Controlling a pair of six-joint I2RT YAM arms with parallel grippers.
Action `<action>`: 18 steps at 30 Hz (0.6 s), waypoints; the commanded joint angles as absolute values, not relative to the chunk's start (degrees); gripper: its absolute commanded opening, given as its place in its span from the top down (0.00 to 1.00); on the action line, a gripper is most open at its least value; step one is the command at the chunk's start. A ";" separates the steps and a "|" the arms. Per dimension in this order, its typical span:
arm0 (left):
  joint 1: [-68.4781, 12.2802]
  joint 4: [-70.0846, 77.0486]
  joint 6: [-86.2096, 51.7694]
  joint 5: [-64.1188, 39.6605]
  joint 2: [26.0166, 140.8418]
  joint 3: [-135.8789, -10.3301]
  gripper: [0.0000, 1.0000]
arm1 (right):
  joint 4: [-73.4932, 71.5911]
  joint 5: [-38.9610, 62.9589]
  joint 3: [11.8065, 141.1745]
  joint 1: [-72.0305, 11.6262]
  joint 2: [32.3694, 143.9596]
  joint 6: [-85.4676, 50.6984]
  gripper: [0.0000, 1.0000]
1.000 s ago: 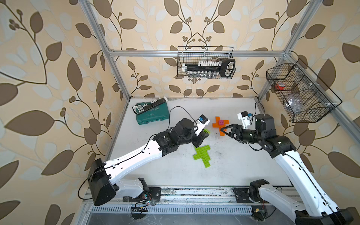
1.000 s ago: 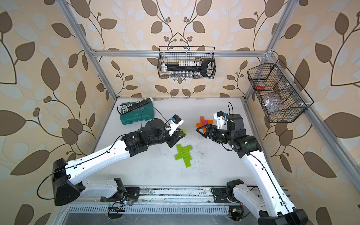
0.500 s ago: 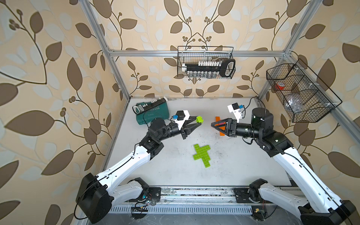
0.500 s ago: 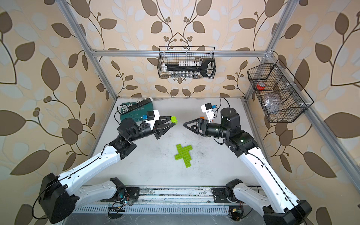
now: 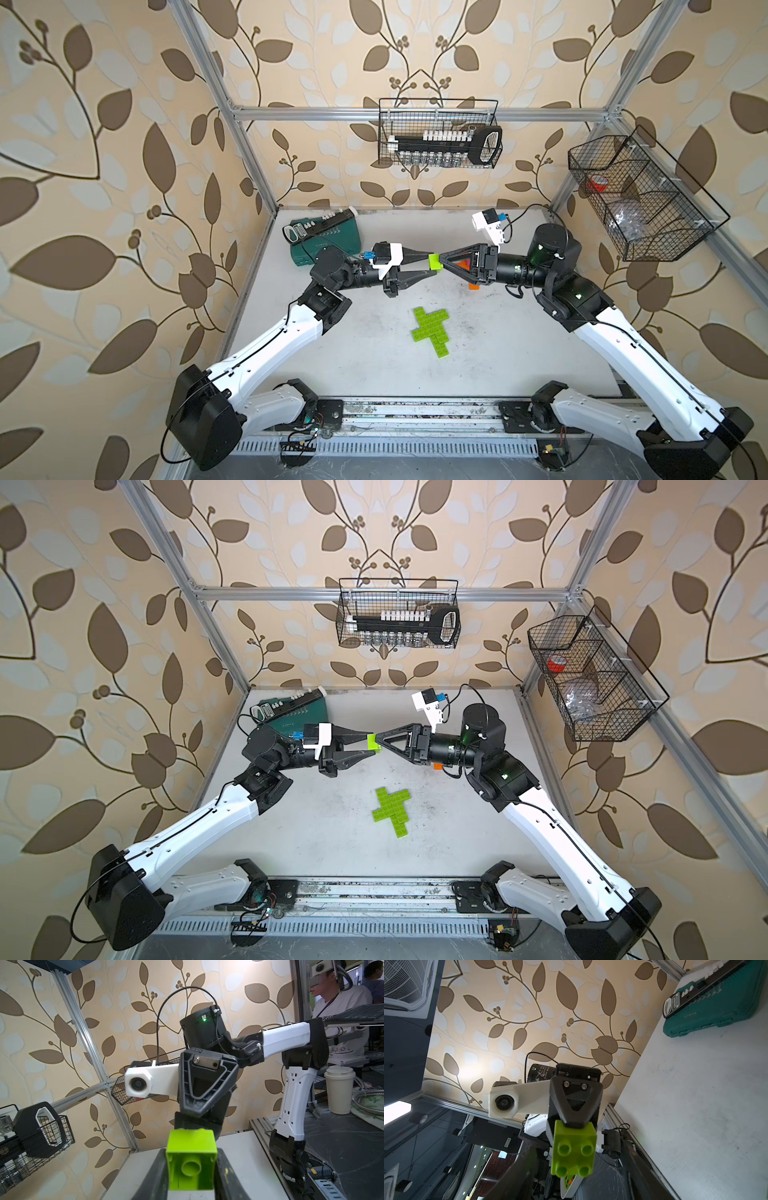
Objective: Assemble a small pinwheel with lego
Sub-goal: Adjust the lego brick at the center of the board.
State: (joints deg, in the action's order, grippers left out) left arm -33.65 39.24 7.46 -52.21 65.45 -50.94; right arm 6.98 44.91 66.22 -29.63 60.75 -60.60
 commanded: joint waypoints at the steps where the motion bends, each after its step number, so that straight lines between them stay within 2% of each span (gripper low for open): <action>1: -33.00 40.43 8.97 -54.54 65.52 -54.05 1.00 | 3.56 46.57 66.79 -30.22 61.64 -63.78 0.46; 5: -33.02 39.61 9.57 -54.94 65.57 -54.43 1.00 | 3.69 47.26 66.01 -30.50 61.57 -65.46 0.54; 18: -32.97 37.28 11.11 -55.00 65.38 -55.02 1.00 | 2.55 48.82 65.04 -32.64 61.04 -67.97 0.68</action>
State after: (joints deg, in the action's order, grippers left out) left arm -33.65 37.21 10.15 -54.08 65.95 -52.86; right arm 4.47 47.03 65.69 -31.97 61.63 -67.13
